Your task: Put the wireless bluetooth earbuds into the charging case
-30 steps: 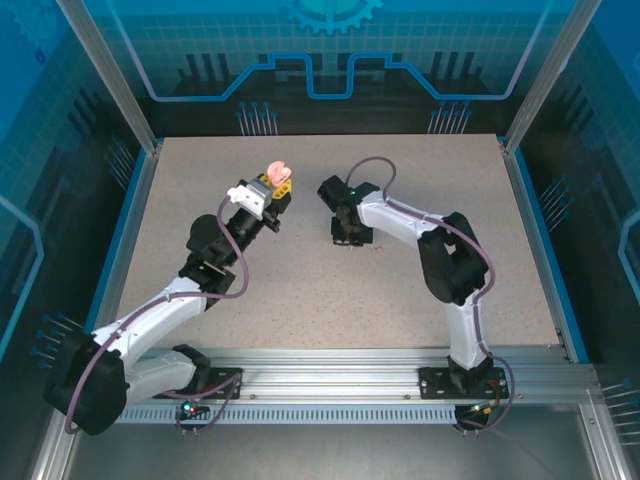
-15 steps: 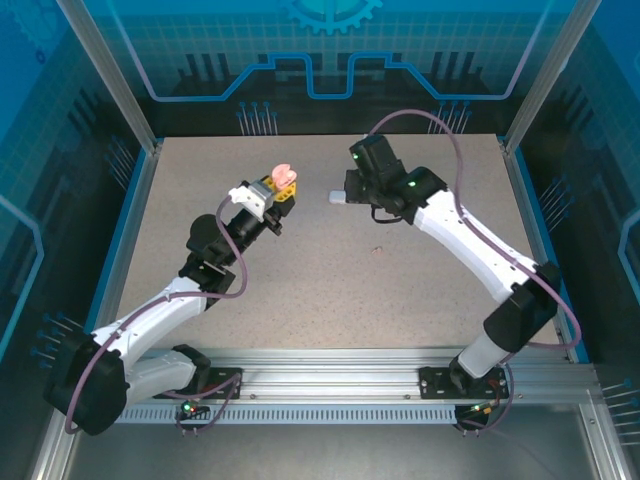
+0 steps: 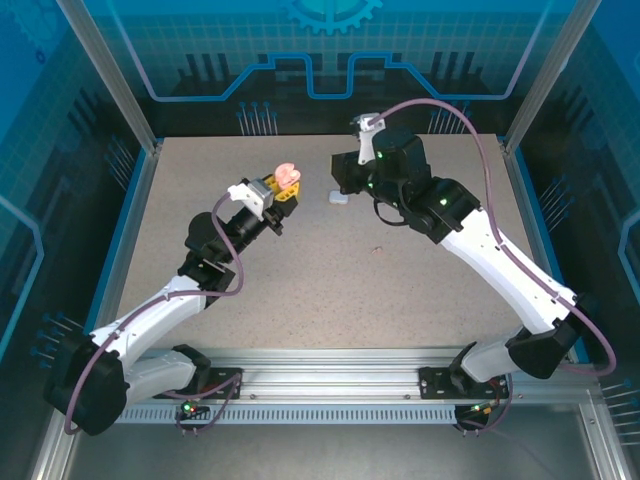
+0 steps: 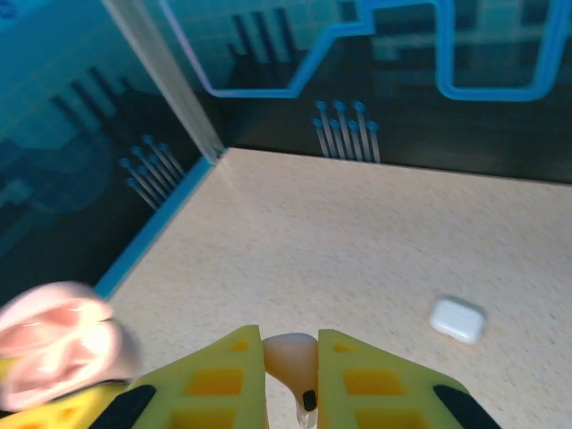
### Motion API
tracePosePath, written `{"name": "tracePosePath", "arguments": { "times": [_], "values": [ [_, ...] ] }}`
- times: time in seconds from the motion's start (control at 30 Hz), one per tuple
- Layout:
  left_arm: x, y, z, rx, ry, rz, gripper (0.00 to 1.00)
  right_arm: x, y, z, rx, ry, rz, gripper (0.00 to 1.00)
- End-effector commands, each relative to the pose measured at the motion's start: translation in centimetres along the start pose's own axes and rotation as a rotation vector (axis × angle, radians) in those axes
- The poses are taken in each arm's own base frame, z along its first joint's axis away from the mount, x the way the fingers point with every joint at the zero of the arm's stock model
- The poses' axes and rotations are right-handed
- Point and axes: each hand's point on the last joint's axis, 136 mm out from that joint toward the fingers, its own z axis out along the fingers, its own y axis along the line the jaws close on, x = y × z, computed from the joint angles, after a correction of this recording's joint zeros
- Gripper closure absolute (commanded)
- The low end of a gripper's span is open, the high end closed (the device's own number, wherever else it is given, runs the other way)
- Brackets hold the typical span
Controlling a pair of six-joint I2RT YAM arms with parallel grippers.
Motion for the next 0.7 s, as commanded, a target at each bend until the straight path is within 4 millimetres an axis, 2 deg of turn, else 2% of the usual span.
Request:
{"name": "tracePosePath", "arguments": {
  "times": [0.0, 0.3, 0.67],
  "values": [
    [-1.4, -0.9, 0.1, 0.047, -0.034, -0.022, 1.00, -3.2, 4.3, -2.2, -0.150, -0.115, -0.085, 0.84],
    [-1.1, -1.6, 0.1, 0.074, -0.016, -0.037, 1.00, -2.2, 8.9, -2.4, -0.289, -0.106, -0.205, 0.84],
    [-1.2, -2.0, 0.1, 0.089, -0.015, -0.042, 1.00, -0.2, 10.5, -0.6, -0.334, -0.035, -0.247, 0.84]
  ]
}}
